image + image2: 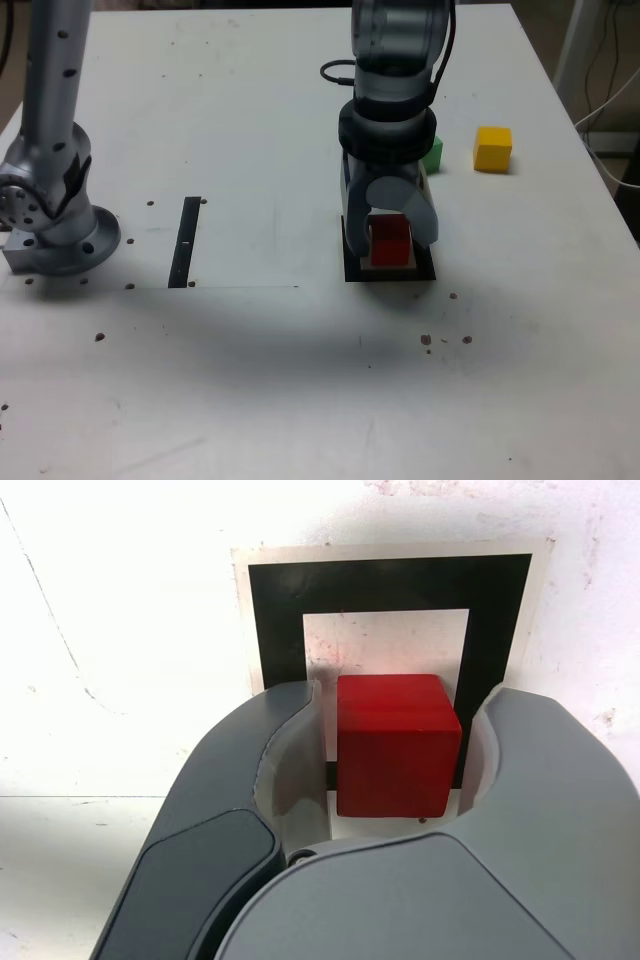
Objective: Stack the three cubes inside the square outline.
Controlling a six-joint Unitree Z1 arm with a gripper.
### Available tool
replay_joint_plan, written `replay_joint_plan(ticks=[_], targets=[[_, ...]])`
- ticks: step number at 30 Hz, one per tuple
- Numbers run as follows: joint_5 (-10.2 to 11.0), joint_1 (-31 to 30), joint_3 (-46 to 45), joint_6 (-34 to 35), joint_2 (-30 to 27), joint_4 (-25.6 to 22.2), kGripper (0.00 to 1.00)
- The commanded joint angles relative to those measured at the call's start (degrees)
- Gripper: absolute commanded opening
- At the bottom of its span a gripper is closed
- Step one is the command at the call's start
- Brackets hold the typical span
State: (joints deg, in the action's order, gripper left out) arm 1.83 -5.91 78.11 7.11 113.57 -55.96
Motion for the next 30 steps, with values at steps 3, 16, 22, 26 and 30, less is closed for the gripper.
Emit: replay_joint_plan(ticks=[3,16,22,26,30], targets=[[-0.1,-0.1,-0.5,0.1,-0.4,0.3,0.99],[3.1,1.5,0.1,-1.3,-2.9,-3.4,0.99],[4.7,4.3,3.4,-5.6,-2.3,-6.9,0.99],[5.5,6.3,8.9,-9.9,-0.2,-10.5,0.99],[5.6,7.8,14.5,-13.5,2.5,-13.6,0.99]])
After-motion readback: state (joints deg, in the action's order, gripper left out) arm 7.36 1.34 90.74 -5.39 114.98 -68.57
